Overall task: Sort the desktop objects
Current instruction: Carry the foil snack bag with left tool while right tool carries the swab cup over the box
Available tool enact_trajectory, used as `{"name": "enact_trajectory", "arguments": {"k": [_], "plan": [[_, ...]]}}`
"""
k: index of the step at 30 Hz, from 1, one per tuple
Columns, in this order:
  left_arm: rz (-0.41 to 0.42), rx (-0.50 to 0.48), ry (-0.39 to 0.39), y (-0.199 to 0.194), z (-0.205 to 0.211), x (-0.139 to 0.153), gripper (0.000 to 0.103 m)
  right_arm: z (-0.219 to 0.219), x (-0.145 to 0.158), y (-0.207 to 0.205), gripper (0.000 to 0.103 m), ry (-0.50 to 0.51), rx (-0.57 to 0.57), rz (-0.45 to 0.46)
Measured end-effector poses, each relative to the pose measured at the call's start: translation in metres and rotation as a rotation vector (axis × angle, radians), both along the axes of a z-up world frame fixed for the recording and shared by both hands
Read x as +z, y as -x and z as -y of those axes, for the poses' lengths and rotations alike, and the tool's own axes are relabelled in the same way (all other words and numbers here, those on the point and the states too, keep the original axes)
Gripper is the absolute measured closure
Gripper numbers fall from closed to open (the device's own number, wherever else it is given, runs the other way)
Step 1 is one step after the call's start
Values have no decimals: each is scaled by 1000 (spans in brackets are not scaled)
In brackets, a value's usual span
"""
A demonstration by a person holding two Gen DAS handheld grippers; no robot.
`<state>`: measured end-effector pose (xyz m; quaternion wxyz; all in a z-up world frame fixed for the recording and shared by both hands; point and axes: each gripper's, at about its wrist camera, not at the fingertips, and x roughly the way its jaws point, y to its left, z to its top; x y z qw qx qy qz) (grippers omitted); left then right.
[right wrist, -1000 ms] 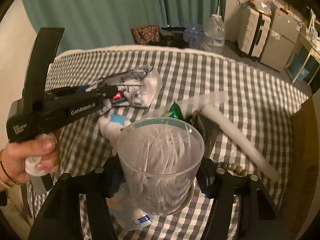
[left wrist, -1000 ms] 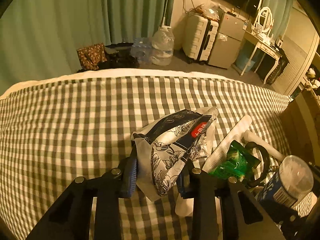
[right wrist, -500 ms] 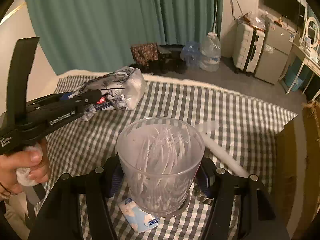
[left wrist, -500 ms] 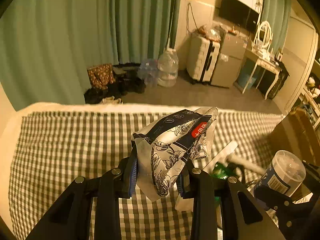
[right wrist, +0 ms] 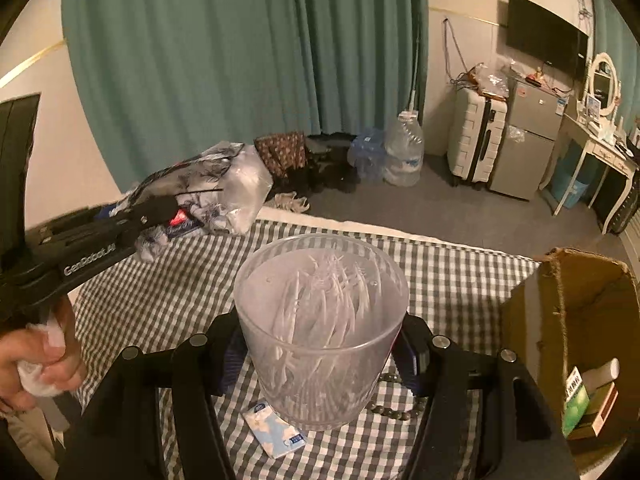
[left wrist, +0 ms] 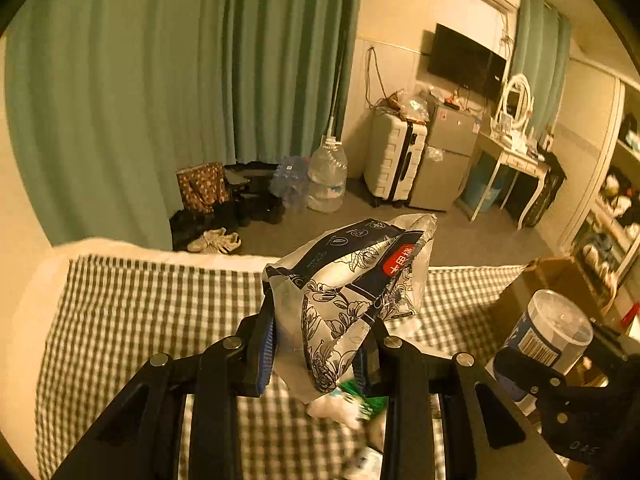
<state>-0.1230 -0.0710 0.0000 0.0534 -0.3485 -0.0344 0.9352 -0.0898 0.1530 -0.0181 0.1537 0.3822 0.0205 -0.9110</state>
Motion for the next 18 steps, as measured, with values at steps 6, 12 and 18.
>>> {"name": "enact_trajectory", "arguments": {"k": [6,12,18], "plan": [[-6,28,-43,-19,-2,13,72,2,5,-18,42,-78,28,-39],[-34,24,-34,-38,-11,26,72,-9,21,-32,42,-75,-3,-61],[-81,26,-38,-42,-30,39,72,-22,35,-46,42,-238,3,-193]]}}
